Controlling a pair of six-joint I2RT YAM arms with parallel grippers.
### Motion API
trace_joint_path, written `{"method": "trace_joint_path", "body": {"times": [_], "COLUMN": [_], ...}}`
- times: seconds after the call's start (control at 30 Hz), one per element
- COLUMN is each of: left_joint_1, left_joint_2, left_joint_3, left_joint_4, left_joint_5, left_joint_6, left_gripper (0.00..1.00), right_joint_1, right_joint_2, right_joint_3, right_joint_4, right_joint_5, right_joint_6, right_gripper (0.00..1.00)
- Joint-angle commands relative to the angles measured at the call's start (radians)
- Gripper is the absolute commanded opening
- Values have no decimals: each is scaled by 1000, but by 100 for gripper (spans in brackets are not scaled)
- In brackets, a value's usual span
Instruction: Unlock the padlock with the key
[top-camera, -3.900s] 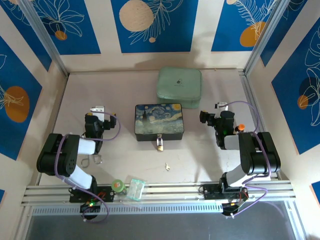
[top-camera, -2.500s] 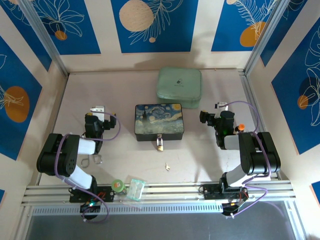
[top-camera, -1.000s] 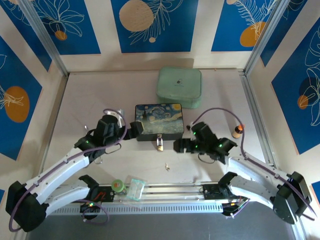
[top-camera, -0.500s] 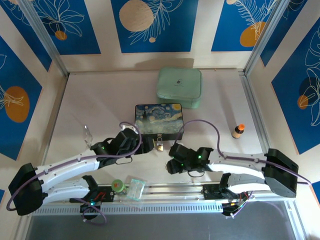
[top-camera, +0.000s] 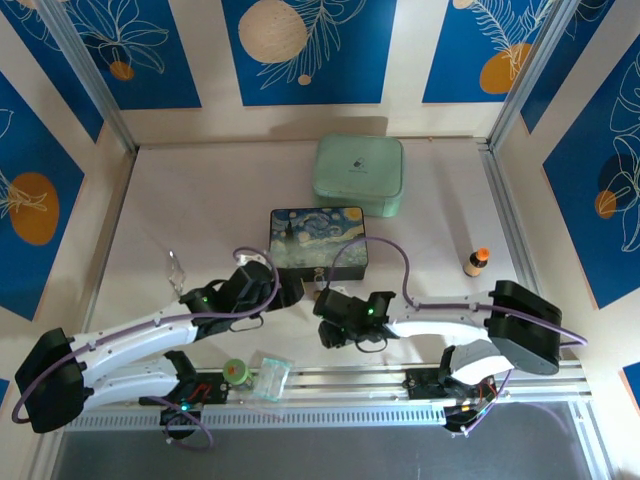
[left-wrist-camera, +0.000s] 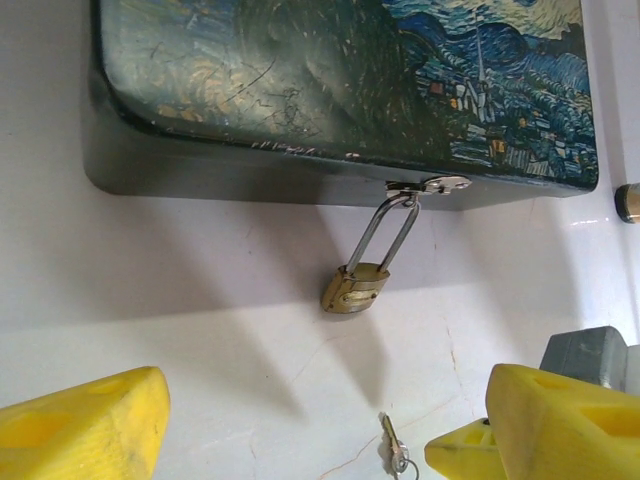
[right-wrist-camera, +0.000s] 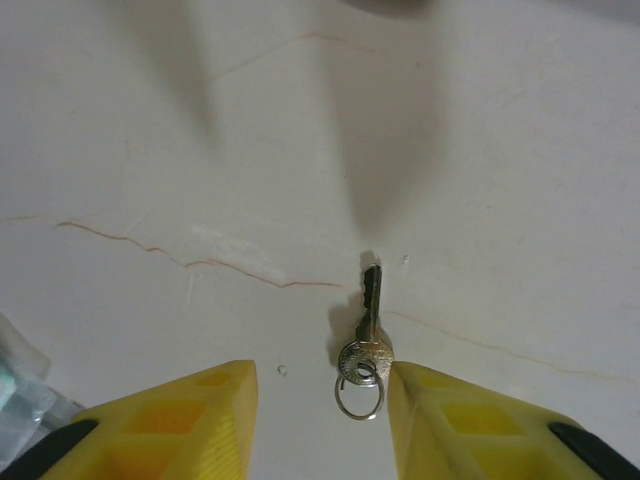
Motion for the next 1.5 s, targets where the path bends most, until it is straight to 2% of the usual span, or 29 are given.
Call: {"method": "trace_joint_path", "body": {"times": [0.0,0.17,0.5,0.57,0.7,0.77,0.93,1.17,1.47], "left_joint_1": [-8,-8,-8,-8,-9,-9,-8,-17,-47], "left_joint_2": [-26,-38,-45,-47,-50,-50,-45,19,77], "left_joint_3": [-14,-32,-56,-60,-68,-69,-72,-72,-54], "left_joint_4": [11,19,35,35,35,31,42,124,159], "left_joint_5": [-20,-25,-36,-39,-46,-52,-50,-32,-52], "left_joint_6": [-15,-27,-49,-52,-55,-57,-59,-67,-72], "left_gripper": [82,82,82,82,82,82,81,79,79], "right_joint_1": [11,17,11,12,-5,-11,-31,-106,-134], "right_joint_2": [39,60,135,149,172,171,148,37,-87], "right_joint_3": [49,57,83,87,88,85,52,-58,-79], "right_joint_4": [-83,-124,-109,-102,-80,-78,-37,91,25], "right_joint_5": [42,65,18,11,-30,-35,-71,-181,-211], "right_joint_6": [36,68,45,38,17,18,1,-69,-177], "right_gripper": [38,37,33,31,20,19,9,7,10]}}
